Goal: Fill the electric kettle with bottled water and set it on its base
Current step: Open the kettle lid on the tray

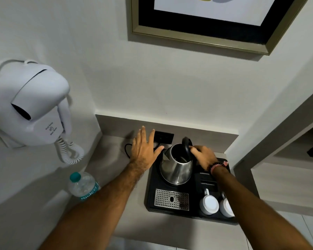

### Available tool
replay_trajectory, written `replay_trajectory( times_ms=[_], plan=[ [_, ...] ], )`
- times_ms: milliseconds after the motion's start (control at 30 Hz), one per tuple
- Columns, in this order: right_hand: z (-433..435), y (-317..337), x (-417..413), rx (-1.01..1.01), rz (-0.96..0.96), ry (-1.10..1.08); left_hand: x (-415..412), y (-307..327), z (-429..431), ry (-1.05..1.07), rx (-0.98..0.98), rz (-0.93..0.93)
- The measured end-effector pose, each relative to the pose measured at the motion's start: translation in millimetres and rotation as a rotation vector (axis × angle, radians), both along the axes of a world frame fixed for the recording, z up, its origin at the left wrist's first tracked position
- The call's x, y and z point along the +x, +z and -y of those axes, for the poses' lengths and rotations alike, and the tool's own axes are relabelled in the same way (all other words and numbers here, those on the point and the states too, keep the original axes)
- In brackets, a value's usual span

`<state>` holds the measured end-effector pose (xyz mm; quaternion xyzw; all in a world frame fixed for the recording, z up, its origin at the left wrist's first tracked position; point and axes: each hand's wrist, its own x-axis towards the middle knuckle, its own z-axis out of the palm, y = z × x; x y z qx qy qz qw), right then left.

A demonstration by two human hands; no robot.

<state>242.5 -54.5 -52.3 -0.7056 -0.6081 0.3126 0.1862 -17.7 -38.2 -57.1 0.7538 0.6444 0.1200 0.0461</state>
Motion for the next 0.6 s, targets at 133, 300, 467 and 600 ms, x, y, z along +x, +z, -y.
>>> replay_trajectory(
  times_ms=[133,300,467,600],
  plan=[
    [11,-7,14,-0.015,-0.357,-0.143,3,1,0,-0.002,-0.004,0.005],
    [10,-5,23,-0.206,-0.539,-0.224,0,1,1,0.004,-0.003,-0.006],
    [7,-16,25,-0.186,-0.701,-0.241,-6,0,4,0.021,-0.001,-0.009],
    [7,-22,27,-0.171,-0.719,-0.274,-12,1,7,0.032,-0.019,0.002]
  ],
)
